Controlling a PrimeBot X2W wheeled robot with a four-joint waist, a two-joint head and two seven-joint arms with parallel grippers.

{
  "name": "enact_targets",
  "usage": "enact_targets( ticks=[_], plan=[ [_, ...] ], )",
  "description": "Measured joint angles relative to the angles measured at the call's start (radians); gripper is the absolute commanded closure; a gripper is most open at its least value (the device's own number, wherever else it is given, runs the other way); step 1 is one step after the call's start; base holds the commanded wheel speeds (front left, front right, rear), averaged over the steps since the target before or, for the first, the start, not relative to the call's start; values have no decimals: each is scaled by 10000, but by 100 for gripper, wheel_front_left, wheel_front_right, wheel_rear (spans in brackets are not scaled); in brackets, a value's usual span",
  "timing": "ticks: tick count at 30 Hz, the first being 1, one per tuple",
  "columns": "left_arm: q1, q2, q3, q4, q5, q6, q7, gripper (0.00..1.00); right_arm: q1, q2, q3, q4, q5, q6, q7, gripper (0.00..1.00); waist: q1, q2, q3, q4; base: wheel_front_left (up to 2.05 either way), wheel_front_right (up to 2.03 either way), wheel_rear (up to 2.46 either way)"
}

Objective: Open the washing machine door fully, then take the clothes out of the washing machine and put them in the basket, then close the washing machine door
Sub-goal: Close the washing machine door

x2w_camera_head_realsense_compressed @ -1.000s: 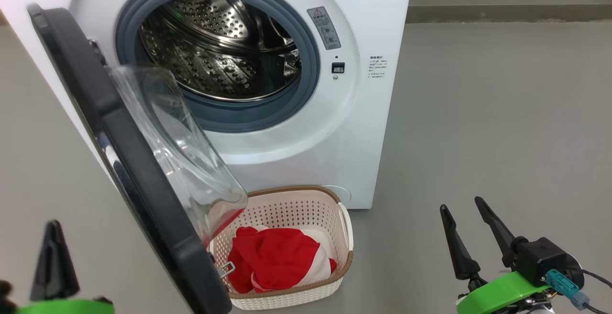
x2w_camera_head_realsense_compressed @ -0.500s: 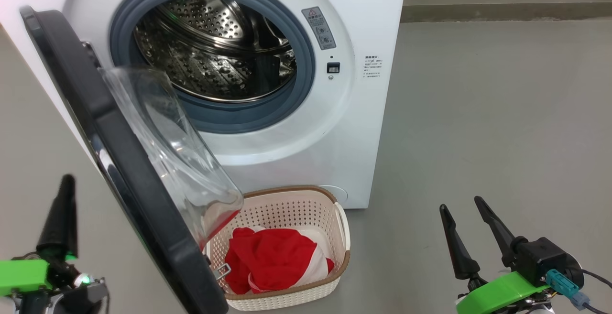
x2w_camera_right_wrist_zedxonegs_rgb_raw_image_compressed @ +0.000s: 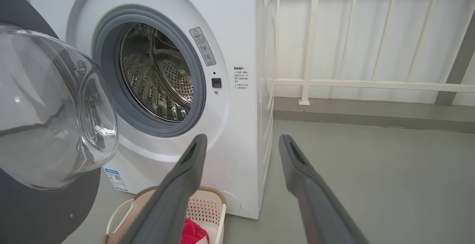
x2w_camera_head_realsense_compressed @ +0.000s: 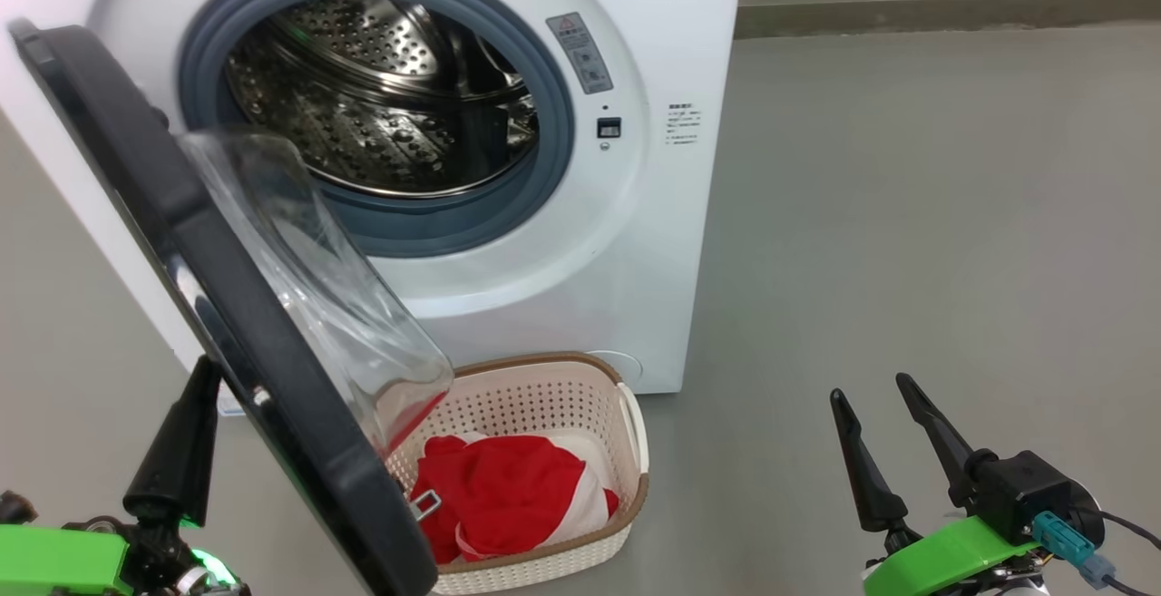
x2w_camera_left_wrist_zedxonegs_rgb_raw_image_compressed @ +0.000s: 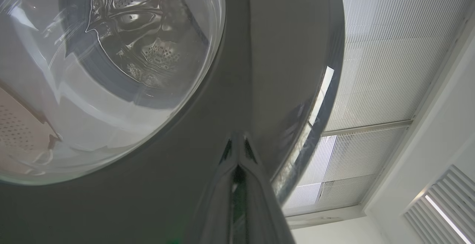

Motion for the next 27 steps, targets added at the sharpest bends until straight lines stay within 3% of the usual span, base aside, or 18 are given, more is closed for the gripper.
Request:
enact_targets(
  ticks=[9,27],
  plan=[
    [-47,4,-322,113,13,-109,-111,100,-1,-6,148,-2,2,0,0,0,0,0,78,-657,0,0,0],
    [-1400,-21,-602,1747,-176,-980,-813,100,-12,-155,245,-42,13,0,0,0,0,0,439,-2013,0,0,0]
  ],
)
